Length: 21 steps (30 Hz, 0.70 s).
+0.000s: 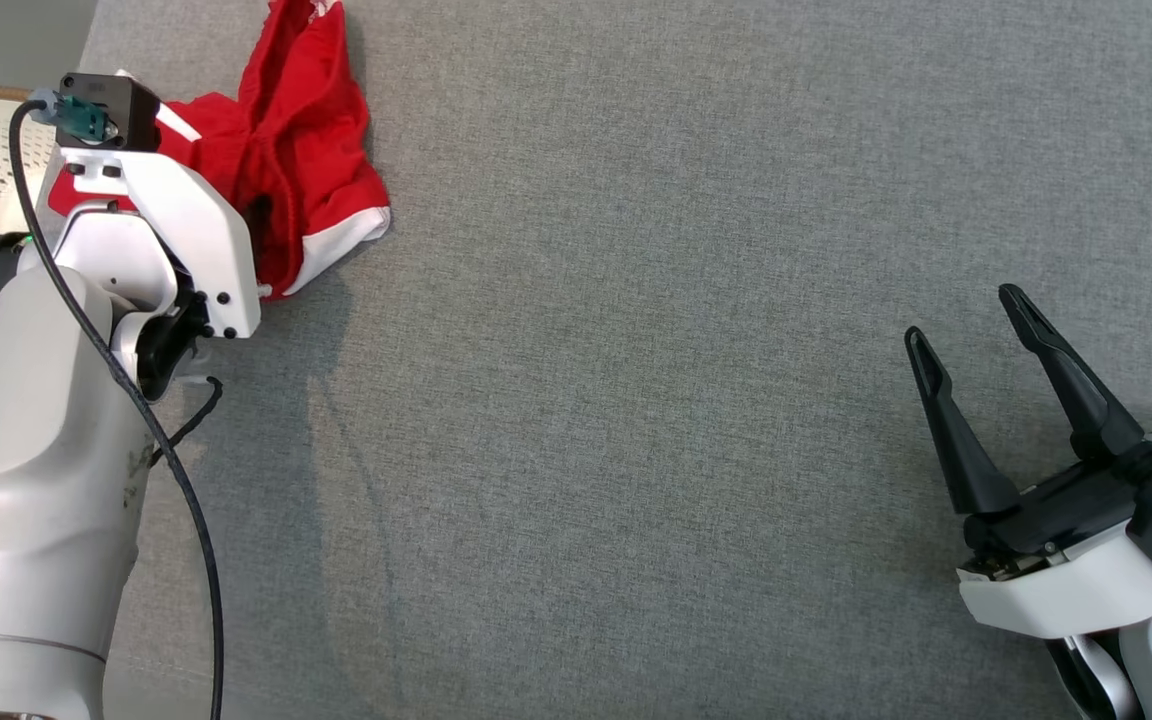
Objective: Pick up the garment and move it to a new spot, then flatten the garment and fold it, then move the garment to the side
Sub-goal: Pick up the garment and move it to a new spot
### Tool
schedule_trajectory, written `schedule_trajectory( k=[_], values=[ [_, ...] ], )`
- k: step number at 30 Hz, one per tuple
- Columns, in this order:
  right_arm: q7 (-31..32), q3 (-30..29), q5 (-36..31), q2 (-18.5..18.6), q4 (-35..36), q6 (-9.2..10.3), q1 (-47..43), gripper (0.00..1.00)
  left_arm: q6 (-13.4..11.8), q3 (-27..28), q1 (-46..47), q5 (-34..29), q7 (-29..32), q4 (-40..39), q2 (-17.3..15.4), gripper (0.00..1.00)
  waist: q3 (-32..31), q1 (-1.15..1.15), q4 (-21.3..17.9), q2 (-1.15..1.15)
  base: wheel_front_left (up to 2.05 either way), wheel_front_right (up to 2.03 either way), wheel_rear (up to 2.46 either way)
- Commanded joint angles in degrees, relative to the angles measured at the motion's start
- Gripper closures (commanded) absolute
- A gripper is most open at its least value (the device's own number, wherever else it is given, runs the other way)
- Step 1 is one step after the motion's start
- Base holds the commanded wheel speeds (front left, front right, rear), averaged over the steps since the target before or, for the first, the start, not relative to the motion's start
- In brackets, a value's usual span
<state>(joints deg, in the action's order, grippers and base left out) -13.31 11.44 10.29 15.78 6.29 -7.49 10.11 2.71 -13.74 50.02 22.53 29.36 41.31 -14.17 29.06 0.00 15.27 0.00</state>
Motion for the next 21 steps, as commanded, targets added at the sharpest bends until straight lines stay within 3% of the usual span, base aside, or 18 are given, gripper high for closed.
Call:
schedule_trajectory(
  k=[1,8,21],
  values=[
    [-0.27,-0.14,0.16,0.1,-0.33,0.0,0.79,0.0,-0.08,-0.05,1.08,0.42,0.42,0.87,-0.11,1.0,-0.03,0.0,-0.15,0.0,0.0,0.0,0.0],
    [-0.54,-0.3,0.13,-0.11,-0.81,0.0,1.12,0.0,-0.94,-0.36,1.93,-0.7,-2.78,0.85,-0.94,1.0,-0.39,0.0,-0.46,0.0,0.0,0.0,0.0],
    [-1.27,0.31,-0.25,-2.16,-3.08,0.01,-0.1,0.0,-3.2,1.15,-1.13,-0.82,-16.9,-3.69,-1.22,1.0,-6.81,0.0,-1.1,0.0,0.0,0.0,0.0]
  ],
)
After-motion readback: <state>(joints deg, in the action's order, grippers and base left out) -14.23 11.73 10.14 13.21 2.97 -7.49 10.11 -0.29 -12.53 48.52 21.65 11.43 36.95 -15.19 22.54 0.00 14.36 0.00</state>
